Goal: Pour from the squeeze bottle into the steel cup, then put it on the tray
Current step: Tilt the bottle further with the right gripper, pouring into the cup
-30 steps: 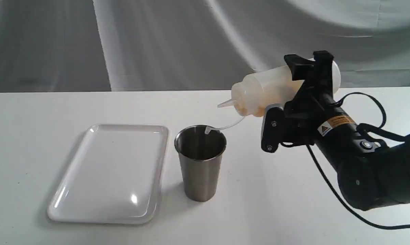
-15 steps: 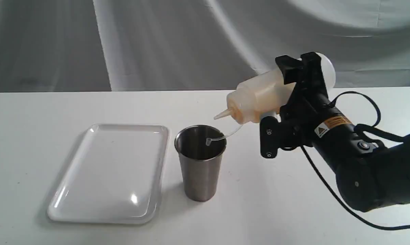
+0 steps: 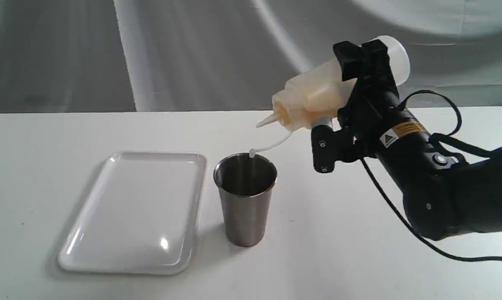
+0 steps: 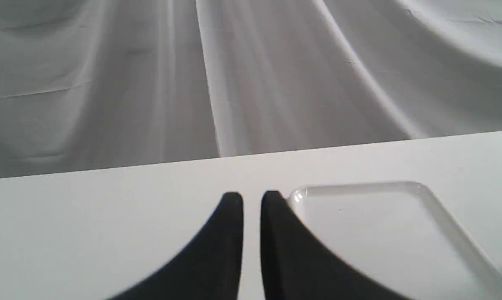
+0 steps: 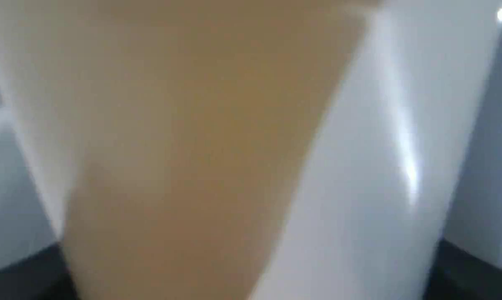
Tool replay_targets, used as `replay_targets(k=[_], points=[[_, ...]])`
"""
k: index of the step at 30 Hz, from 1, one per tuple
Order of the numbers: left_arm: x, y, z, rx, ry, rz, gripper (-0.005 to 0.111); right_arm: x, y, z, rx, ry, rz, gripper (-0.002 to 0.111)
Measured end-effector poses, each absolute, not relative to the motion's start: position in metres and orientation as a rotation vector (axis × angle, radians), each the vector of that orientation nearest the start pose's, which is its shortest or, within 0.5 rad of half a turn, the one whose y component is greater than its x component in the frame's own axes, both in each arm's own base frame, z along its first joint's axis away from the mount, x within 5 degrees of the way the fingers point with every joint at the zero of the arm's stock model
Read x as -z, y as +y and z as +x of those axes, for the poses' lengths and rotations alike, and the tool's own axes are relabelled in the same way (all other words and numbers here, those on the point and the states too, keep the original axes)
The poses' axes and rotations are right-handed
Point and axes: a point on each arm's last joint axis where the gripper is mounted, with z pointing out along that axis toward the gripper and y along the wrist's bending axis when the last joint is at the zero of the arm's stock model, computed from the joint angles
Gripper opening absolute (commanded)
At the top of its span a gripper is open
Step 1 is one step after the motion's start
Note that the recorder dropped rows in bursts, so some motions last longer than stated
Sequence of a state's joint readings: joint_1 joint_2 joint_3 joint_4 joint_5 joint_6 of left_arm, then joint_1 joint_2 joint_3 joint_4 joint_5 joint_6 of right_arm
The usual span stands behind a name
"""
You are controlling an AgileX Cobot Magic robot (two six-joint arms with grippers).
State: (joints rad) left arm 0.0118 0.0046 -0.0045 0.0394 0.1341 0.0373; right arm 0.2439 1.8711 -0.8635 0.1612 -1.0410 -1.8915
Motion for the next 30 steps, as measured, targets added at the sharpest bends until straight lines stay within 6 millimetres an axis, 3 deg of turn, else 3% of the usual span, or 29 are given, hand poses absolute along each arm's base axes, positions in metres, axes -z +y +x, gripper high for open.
replay_targets(k=[8,30], points=[[-0.2023,0.0011,0.0566,-0.072,1.618,0.048,0.008,-0.2064,0.0799,0.3717,1.44,0.87,-1.381,0.005],[-0.2023,0.0011,0.0566,-0.072,1.618,0.048,0.008,-0.2079,0.0883,0.37,1.456,0.767,-1.422,0.005]])
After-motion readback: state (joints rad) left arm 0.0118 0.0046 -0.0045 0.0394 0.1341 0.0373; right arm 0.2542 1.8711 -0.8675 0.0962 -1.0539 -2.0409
